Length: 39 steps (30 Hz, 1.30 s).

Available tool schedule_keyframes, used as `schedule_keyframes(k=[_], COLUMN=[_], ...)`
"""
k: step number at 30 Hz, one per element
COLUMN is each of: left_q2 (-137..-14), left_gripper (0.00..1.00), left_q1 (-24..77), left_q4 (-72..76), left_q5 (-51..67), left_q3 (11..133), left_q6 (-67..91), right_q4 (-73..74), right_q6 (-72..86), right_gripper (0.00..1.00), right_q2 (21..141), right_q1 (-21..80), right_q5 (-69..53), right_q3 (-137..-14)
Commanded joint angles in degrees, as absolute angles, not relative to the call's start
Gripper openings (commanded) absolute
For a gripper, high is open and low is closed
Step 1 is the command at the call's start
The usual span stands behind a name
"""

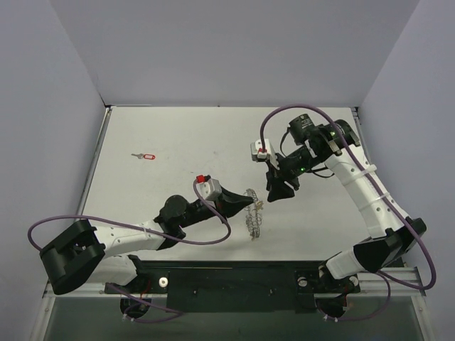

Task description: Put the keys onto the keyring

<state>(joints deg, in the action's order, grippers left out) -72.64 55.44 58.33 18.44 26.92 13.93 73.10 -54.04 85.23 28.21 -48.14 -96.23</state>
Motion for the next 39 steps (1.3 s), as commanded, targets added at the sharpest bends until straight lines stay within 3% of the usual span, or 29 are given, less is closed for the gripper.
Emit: schedule_keyframes(k=[1, 16, 29, 39], left_q2=[-71.3, -72.6, -70.3, -69.3], left_gripper=[0.00, 0.00, 0.00, 0.00], left_q1=[55.5, 55.6, 55.5, 55.4], left_q4=[83.4, 93.8, 92.8, 92.0], left_q5=[10.7, 4.9, 5.2, 5.0], left_q3=[25.6, 25.6, 25.5, 25.8], left_q6=[20.5, 22.1, 20.4, 19.4], right_q4=[70.9, 51.8, 50.6, 51.1], right_q6=[-52.3, -24.9, -25.2, -26.5], right_gripper=[0.36, 0.35, 0.30, 0.15], right_q2=[82.2, 85.4, 84.6, 84.6], right_q1=[28.0, 25.0, 24.9, 25.7], right_q5=[-55.5, -57.7, -60.1, -61.1], right_q3=[-94.7, -96.1, -89.3, -87.8])
